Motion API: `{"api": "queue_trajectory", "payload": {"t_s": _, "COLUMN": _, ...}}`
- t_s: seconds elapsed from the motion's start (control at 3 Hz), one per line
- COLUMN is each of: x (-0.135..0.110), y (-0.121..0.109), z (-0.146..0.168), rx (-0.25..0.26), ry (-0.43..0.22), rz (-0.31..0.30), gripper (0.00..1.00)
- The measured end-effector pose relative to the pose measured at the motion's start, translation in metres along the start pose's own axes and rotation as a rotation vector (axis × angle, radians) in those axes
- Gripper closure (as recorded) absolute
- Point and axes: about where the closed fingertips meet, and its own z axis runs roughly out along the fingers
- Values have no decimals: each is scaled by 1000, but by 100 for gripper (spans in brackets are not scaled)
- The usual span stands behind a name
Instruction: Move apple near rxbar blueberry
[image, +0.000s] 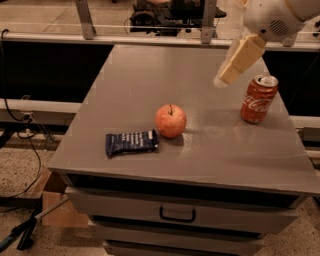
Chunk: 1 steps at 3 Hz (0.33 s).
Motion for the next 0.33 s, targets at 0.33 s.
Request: {"api": "queue_trajectory", "payload": {"t_s": 0.33, "x": -4, "y": -8, "z": -7, "rx": 39, "ry": -5, "rz": -5, "gripper": 0}}
